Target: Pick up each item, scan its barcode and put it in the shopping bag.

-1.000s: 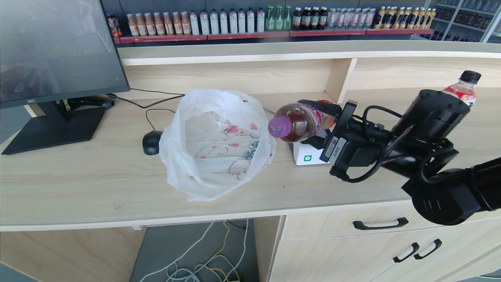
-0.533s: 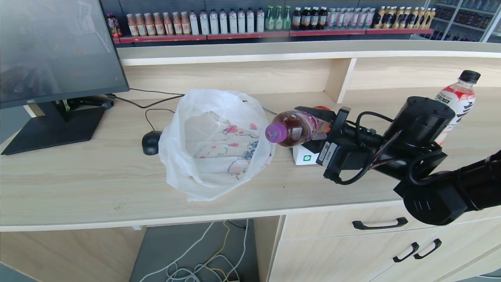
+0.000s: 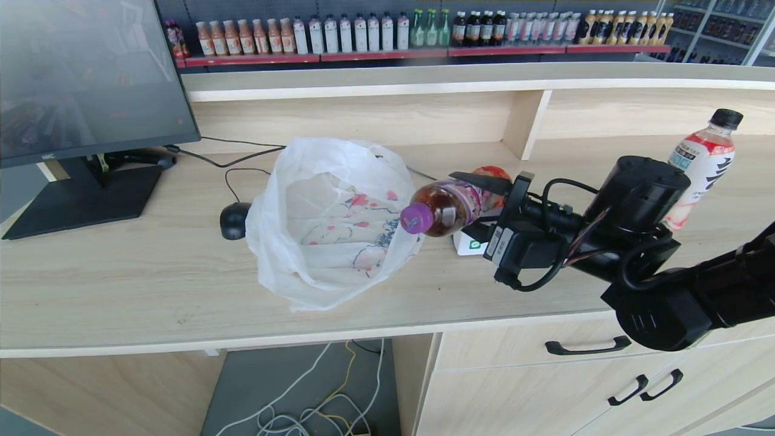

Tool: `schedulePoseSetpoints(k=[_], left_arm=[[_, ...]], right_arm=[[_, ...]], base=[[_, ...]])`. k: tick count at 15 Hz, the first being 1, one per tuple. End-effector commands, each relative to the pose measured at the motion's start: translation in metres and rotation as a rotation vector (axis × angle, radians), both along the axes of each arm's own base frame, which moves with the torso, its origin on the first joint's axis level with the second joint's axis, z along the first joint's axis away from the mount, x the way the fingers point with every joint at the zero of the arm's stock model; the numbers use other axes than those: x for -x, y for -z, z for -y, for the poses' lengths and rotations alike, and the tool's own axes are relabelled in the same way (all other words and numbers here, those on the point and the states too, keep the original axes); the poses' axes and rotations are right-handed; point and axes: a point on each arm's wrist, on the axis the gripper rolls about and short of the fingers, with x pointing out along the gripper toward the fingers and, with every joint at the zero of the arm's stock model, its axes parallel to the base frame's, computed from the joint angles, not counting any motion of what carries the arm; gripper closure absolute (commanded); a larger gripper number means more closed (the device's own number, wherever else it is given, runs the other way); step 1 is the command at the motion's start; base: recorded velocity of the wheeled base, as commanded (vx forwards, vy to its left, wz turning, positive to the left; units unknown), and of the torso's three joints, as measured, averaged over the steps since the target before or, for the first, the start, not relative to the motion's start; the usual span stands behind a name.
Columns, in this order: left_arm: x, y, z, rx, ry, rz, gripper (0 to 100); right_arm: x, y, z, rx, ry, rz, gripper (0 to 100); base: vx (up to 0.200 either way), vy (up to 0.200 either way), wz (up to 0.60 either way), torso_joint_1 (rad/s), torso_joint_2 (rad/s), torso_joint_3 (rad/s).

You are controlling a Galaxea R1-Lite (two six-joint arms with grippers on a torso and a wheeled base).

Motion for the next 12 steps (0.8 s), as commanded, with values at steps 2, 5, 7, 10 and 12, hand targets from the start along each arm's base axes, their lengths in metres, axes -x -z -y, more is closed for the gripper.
schedulePoseSetpoints(k=[2,5,7,10,12], left_arm=[[0.000,0.000,0.000,0.000,0.000,0.001,0],[0.000,0.000,0.000,0.000,0.000,0.001,0],[0.000,0.000,0.000,0.000,0.000,0.001,0],[0.000,0.000,0.000,0.000,0.000,0.001,0],[0.000,0.000,0.000,0.000,0.000,0.001,0]], right_arm=[[-0.003,0.005,-0.002,0.005,-0.002,-0.013,100],[-0.004,0.010,-0.003,-0.004,-0.005,-0.005,100],[-0.004,0.012,-0.003,-0.015,-0.007,-0.007,100],[-0.004,0.014,-0.008,-0.014,-0.020,-0.010,100],[-0.005,0.012,-0.009,-0.019,-0.021,-0.003,100]], base=[[0.000,0.000,0.00,0.000,0.00,0.000],[0.000,0.000,0.00,0.000,0.00,0.000],[0.000,0.000,0.00,0.000,0.00,0.000],[0.000,0.000,0.00,0.000,0.00,0.000],[0.000,0.000,0.00,0.000,0.00,0.000]])
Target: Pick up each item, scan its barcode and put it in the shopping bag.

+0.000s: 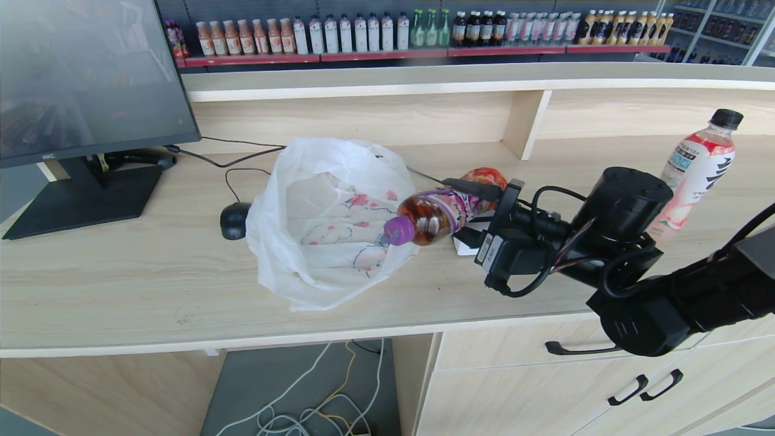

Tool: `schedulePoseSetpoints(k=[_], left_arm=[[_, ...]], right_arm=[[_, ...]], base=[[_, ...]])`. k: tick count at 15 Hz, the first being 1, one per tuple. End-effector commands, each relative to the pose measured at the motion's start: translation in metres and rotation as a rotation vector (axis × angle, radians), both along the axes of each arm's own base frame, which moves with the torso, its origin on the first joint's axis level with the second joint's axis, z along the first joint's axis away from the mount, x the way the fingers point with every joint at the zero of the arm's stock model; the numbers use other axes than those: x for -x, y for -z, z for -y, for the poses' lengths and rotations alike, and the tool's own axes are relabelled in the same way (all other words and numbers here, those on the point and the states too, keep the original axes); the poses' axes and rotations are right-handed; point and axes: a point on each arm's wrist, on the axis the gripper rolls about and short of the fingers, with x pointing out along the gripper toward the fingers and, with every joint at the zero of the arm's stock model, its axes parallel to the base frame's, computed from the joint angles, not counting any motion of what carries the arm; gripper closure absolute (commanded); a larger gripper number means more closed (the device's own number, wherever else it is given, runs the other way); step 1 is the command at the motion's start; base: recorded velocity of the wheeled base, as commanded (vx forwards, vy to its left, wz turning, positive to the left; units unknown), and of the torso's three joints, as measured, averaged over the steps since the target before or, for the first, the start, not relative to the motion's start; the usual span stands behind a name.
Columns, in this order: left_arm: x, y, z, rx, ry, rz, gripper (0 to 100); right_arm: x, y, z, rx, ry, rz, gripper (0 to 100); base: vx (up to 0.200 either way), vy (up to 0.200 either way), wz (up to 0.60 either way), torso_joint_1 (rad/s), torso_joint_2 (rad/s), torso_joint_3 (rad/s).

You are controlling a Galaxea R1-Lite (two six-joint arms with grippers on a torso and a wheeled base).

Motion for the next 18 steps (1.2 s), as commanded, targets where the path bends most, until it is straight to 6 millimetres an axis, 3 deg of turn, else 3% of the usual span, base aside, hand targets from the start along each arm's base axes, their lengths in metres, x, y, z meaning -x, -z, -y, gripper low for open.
schedulePoseSetpoints(k=[1,15,18], left_arm=[[0.000,0.000,0.000,0.000,0.000,0.001,0],[0.000,0.000,0.000,0.000,0.000,-0.001,0],[0.000,0.000,0.000,0.000,0.000,-0.001,0]], right_arm=[[-0.001,0.001,-0.002,0.001,-0.004,-0.002,100],[0.001,0.000,-0.003,-0.017,0.011,-0.022,100],[-0.002,-0.014,-0.004,-0.097,0.036,-0.012,100]], base=[[0.000,0.000,0.00,0.000,0.00,0.000],[0.000,0.000,0.00,0.000,0.00,0.000],[0.000,0.000,0.00,0.000,0.00,0.000]])
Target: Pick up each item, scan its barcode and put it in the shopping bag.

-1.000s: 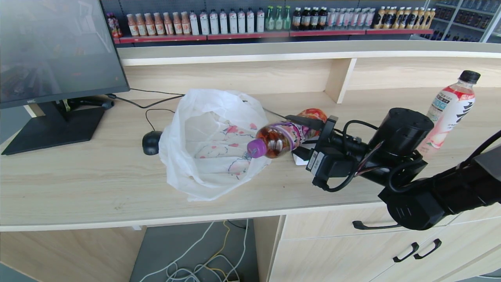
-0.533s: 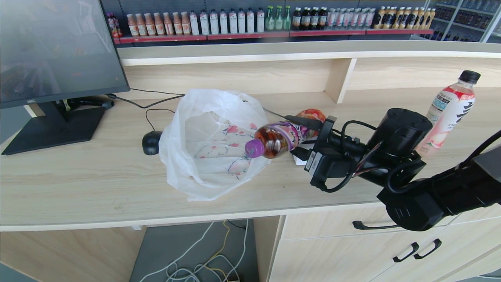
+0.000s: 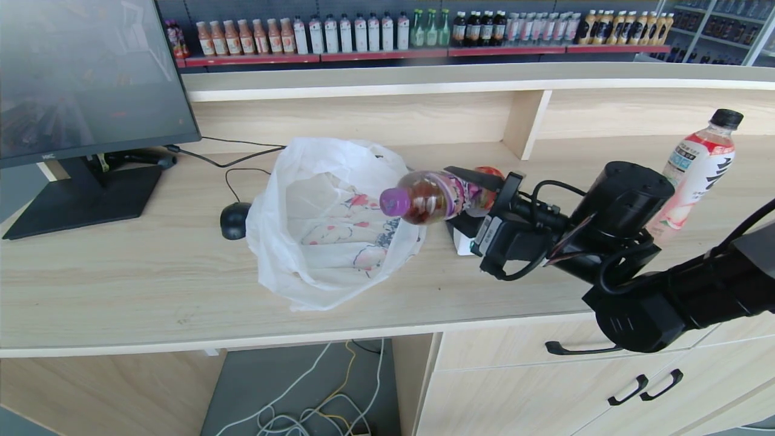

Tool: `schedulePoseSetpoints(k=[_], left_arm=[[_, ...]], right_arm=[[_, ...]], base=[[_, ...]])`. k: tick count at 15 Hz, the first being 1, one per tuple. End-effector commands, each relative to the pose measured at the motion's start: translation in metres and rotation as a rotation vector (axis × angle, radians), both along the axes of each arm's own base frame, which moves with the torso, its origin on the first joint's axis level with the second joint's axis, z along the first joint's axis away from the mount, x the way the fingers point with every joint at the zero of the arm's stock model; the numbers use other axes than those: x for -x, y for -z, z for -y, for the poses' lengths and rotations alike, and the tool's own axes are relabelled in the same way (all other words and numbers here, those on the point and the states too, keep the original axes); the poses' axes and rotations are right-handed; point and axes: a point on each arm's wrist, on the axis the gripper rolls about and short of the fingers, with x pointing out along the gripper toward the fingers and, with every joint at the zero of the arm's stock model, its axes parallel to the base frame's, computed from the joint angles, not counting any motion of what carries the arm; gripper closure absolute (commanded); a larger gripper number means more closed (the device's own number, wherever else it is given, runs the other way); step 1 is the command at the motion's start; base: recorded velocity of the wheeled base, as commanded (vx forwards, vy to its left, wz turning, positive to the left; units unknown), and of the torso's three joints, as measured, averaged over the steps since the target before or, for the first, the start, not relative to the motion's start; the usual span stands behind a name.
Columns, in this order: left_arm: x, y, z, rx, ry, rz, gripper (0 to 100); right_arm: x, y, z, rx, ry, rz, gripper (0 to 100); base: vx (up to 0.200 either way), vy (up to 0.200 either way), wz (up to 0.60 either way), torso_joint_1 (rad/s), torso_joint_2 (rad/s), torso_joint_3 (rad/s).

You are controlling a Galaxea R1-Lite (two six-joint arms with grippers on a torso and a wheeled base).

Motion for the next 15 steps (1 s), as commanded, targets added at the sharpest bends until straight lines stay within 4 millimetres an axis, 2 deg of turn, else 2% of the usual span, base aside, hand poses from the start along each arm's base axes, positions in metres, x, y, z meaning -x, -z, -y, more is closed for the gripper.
schedulePoseSetpoints(k=[1,9,15], left_arm=[[0.000,0.000,0.000,0.000,0.000,0.001,0],[0.000,0.000,0.000,0.000,0.000,0.001,0],[0.000,0.000,0.000,0.000,0.000,0.001,0]], right_arm=[[0.000,-0.007,-0.002,-0.023,0.001,0.012,100],[0.007,-0.050,0.002,-0.206,0.011,0.017,100],[0.030,-0.086,0.014,-0.333,0.002,0.011,100]], base=[[0.000,0.000,0.00,0.000,0.00,0.000],[0.000,0.000,0.00,0.000,0.00,0.000],[0.000,0.000,0.00,0.000,0.00,0.000]])
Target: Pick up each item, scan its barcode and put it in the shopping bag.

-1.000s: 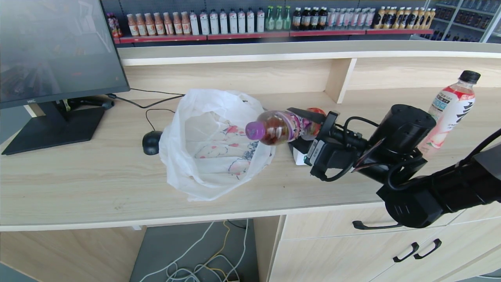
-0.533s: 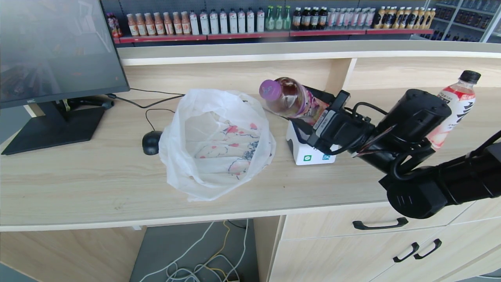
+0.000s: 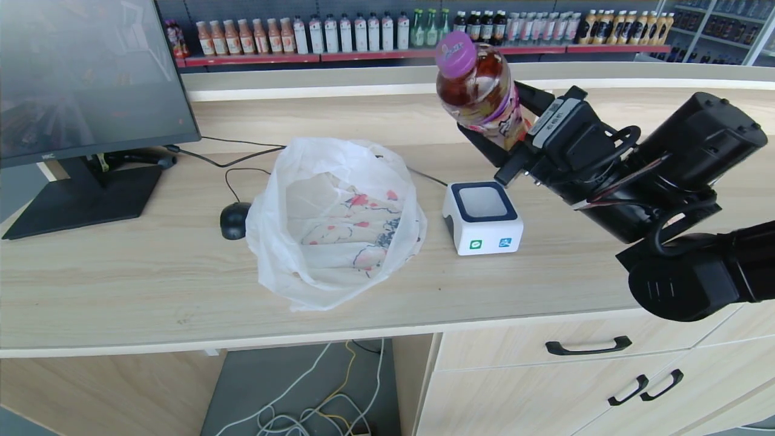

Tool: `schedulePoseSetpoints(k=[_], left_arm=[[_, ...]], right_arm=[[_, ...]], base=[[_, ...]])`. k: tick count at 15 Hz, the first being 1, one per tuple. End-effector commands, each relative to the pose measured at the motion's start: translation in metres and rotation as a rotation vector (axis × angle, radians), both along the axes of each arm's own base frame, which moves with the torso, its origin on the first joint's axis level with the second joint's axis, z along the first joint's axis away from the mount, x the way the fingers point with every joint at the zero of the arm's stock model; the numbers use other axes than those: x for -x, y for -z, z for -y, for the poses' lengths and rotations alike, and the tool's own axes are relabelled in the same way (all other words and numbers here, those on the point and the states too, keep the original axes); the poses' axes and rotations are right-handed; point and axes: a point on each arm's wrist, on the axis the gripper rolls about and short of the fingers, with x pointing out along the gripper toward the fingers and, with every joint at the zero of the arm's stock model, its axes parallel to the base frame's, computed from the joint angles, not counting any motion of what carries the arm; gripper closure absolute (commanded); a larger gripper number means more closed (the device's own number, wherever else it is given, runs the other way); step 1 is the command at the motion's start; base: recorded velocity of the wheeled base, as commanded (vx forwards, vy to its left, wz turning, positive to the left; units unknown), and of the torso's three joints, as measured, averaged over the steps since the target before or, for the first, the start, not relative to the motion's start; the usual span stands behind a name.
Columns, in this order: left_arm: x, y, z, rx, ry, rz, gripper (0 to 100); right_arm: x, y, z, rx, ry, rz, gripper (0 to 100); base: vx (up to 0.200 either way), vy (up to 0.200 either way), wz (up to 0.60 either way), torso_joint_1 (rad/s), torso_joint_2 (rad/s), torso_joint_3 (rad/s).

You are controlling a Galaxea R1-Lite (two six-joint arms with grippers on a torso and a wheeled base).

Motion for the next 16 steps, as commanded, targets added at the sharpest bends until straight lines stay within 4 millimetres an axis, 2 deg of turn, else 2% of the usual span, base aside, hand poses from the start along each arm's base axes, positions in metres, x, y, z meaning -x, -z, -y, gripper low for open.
schedulePoseSetpoints(k=[1,4,7,10,14,16], left_arm=[[0.000,0.000,0.000,0.000,0.000,0.001,0],[0.000,0.000,0.000,0.000,0.000,0.001,0],[0.000,0.000,0.000,0.000,0.000,0.001,0],[0.000,0.000,0.000,0.000,0.000,0.002,0],[0.000,0.000,0.000,0.000,0.000,0.001,0],[0.000,0.000,0.000,0.000,0.000,0.001,0]], right_arm=[[0.013,-0.017,0.006,-0.040,-0.010,0.025,100],[0.019,-0.023,0.009,-0.127,-0.053,-0.044,100],[0.025,-0.037,0.015,-0.364,-0.057,-0.170,100],[0.031,-0.020,0.020,-0.440,-0.098,-0.320,100],[0.036,0.004,0.025,-0.648,-0.129,-0.504,100],[0.046,0.017,0.029,-0.640,-0.116,-0.541,100]], base=[[0.000,0.000,0.00,0.000,0.00,0.000],[0.000,0.000,0.00,0.000,0.00,0.000],[0.000,0.000,0.00,0.000,0.00,0.000],[0.000,0.000,0.00,0.000,0.00,0.000],[0.000,0.000,0.00,0.000,0.00,0.000],[0.000,0.000,0.00,0.000,0.00,0.000]])
